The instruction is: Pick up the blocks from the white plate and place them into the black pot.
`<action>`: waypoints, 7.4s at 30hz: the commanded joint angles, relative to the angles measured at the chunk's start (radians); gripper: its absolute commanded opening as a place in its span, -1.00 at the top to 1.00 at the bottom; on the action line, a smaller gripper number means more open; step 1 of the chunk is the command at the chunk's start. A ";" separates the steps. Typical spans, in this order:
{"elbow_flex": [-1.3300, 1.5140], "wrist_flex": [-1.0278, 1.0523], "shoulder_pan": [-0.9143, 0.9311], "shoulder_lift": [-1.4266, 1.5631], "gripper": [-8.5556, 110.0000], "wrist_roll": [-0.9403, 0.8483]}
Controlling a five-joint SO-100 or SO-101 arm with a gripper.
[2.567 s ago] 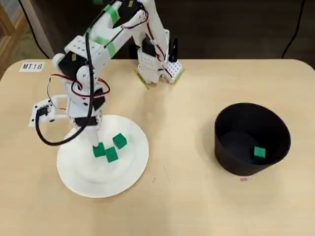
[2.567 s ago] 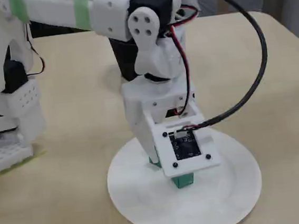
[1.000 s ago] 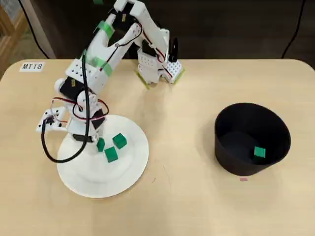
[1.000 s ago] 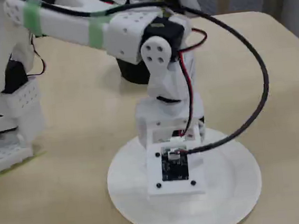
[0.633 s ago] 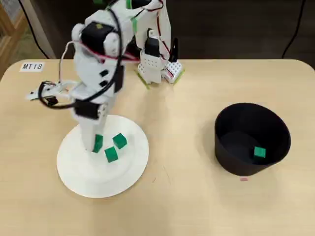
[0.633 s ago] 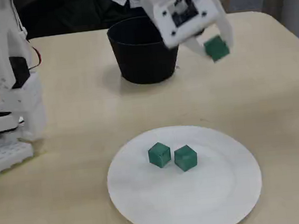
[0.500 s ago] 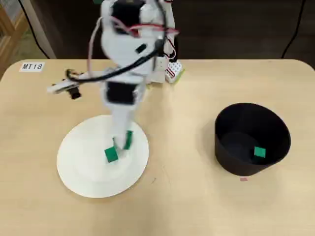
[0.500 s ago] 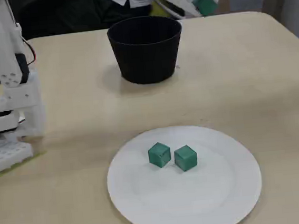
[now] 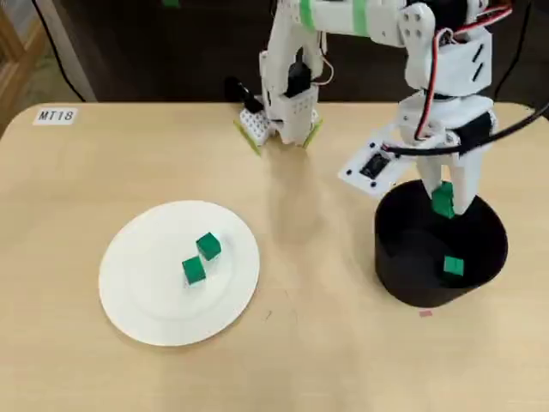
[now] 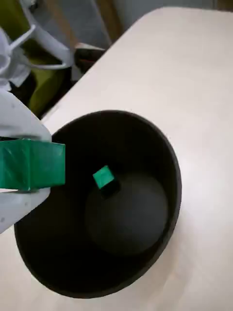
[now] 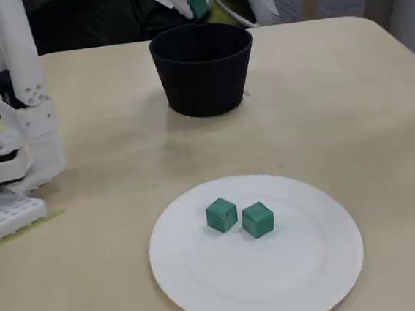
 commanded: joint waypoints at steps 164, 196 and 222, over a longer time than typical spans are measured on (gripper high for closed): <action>-0.295 0.114 1.022 -0.373 0.90 0.367; 0.195 -0.117 -0.061 0.227 0.90 0.135; 0.466 -0.334 0.107 0.219 0.42 0.080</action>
